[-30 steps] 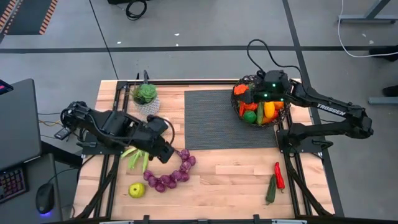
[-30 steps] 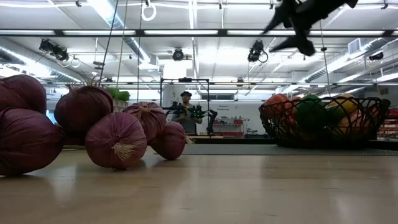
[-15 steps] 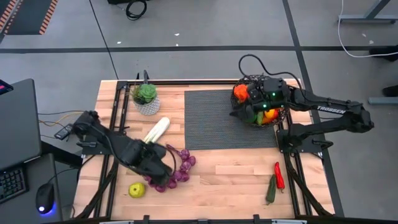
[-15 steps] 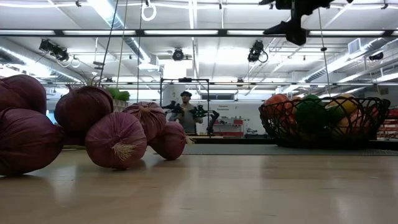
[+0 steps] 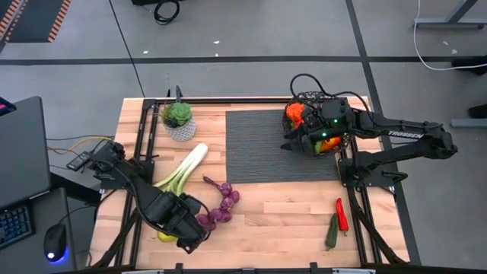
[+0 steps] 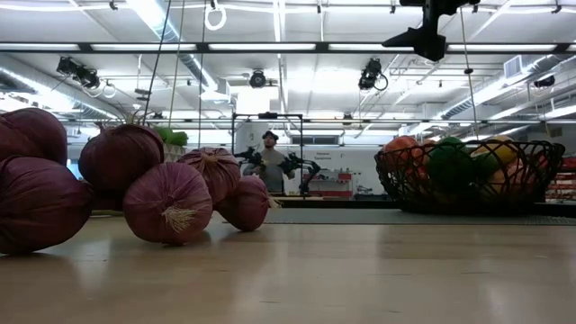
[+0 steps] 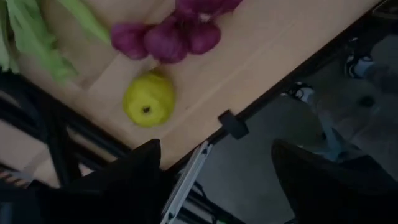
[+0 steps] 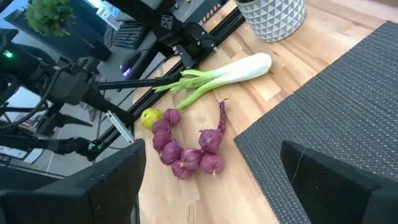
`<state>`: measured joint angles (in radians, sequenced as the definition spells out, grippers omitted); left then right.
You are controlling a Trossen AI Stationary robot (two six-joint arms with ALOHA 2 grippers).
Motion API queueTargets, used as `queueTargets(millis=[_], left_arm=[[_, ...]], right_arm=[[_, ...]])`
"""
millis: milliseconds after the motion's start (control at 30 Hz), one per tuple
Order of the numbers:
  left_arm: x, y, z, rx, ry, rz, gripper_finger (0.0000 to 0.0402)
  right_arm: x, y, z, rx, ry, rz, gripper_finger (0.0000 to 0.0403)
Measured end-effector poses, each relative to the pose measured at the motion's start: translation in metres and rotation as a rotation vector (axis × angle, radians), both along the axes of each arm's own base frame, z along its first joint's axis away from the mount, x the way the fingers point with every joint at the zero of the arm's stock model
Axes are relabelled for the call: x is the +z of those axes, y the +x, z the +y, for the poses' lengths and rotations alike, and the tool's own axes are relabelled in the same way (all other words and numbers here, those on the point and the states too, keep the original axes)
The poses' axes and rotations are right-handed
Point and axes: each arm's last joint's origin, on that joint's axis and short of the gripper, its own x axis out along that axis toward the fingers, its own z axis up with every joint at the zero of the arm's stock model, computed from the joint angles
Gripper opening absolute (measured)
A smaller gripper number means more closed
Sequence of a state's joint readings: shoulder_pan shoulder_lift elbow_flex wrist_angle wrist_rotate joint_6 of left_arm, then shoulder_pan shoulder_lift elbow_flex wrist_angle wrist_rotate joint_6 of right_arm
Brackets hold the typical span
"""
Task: Build produce basket
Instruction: Put the green apple into the black basket
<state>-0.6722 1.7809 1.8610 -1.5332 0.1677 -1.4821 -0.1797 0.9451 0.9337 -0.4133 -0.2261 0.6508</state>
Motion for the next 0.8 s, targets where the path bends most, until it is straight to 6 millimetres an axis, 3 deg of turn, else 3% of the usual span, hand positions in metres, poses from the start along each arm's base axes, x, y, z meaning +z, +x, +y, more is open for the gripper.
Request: queueTargets(millis=[200, 367, 800], left_arm=[[-0.001, 0.001, 0.002, 0.012, 0.048, -0.02, 0.0314], [-0.006, -0.011, -0.009, -0.057, 0.091, -0.004, 0.0314], [-0.058, -0.048, -0.039, -0.122, 0.206, 0.097, 0.0314]], right_arm=[[0.0, 0.0, 0.0, -0.018, 0.0, 0.002, 0.0376], [0.0, 0.0, 0.0, -0.027, 0.019, 0.003, 0.0376], [0.0, 0.0, 0.0, -0.03, 0.027, -0.002, 0.0375]])
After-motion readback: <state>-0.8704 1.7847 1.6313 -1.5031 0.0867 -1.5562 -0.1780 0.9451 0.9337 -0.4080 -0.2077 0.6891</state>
